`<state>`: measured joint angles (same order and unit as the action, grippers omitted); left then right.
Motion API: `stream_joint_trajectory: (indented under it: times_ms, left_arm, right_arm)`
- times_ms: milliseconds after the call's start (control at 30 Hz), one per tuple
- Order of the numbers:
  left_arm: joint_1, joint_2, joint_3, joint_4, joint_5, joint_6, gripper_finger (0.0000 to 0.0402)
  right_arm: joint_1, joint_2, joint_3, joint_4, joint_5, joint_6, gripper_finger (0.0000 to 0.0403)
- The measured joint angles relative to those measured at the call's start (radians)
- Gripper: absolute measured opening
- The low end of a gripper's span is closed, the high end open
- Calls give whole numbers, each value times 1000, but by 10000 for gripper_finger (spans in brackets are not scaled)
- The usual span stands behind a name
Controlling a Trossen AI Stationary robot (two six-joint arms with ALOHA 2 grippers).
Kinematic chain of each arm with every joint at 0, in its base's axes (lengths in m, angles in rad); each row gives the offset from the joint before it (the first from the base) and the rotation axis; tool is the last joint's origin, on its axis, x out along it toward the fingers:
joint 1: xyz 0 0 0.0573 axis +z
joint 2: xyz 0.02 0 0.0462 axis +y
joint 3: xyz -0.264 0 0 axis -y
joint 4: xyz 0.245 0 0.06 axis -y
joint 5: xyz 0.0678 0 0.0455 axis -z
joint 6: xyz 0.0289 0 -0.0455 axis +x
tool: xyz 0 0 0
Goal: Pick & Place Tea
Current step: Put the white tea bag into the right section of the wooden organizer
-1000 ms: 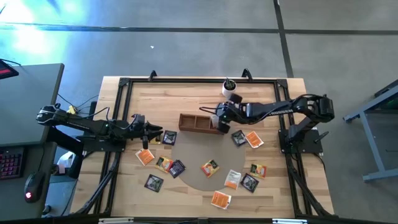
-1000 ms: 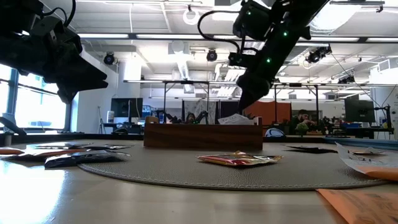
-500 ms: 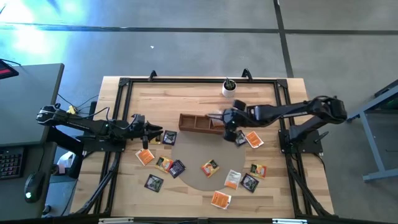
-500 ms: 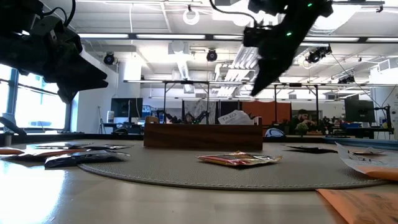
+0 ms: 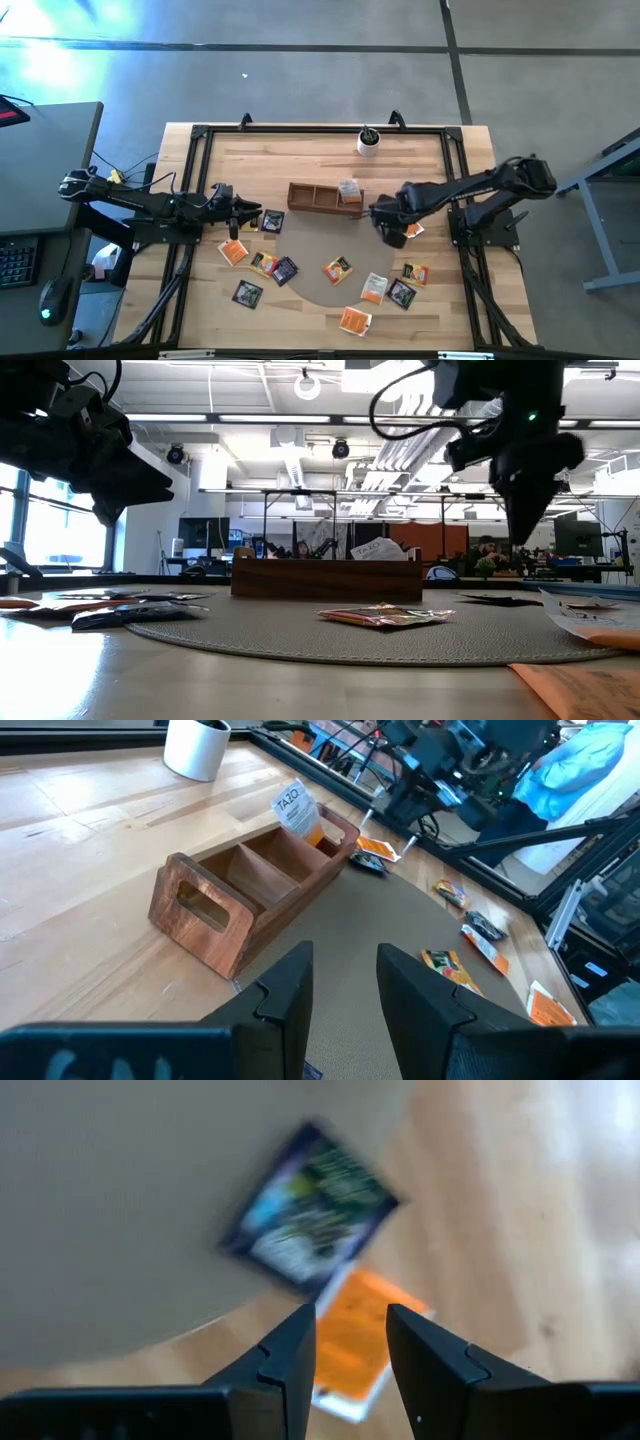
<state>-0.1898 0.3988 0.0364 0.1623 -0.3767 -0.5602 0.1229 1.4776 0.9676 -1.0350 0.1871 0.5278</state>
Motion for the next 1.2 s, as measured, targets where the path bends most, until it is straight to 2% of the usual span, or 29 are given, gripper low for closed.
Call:
stream_joint_trajectory:
  times_ms: [133, 267, 367, 567, 933, 1200]
  left_arm:
    - [0, 0, 0, 0, 0, 0, 112]
    - [0, 0, 0, 0, 0, 0, 112]
    - [0, 0, 0, -1, 0, 0, 112]
    - [0, 0, 0, -2, 0, 0, 112]
    - [0, 0, 0, -4, 1, 0, 112]
    - [0, 0, 0, 0, 0, 1, 112]
  right_arm:
    - [81, 0, 0, -1, -62, 18, 122]
    - [176, 10, 0, -16, -31, -28, 122]
    - [227, 15, 0, -26, 4, 20, 122]
    - [289, 15, 0, -49, 9, 92, 122]
    - [274, 16, -179, 31, 25, 141, 122]
    - [262, 15, -282, 228, 14, 76, 122]
